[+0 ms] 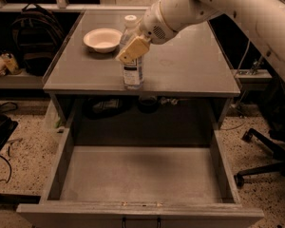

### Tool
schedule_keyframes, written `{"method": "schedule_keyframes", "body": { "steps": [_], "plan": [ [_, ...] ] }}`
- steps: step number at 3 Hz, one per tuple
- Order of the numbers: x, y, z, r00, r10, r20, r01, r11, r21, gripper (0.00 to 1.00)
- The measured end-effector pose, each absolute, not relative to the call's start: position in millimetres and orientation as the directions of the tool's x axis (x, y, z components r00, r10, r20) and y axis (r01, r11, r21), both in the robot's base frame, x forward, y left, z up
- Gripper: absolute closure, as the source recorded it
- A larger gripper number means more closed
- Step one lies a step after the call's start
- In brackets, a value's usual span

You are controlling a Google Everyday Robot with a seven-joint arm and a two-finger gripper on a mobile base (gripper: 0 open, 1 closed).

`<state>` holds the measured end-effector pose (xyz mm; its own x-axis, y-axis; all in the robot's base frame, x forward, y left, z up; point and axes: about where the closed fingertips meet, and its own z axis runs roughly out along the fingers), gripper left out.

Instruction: Place blue plastic bottle into top drawer

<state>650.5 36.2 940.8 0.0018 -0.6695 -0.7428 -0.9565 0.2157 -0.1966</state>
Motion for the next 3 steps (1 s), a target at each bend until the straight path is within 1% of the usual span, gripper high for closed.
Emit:
{"method": "schedule_keyframes", "body": {
  "steps": [2, 3],
  "plan": [
    [646, 35, 947, 0.012, -0.673, -0.739, -0.958, 0.204, -0.202, 0.89],
    [625, 27, 967, 0.026, -0.672, -0.740, -0.960, 0.188, -0.205, 1.00]
  ]
}}
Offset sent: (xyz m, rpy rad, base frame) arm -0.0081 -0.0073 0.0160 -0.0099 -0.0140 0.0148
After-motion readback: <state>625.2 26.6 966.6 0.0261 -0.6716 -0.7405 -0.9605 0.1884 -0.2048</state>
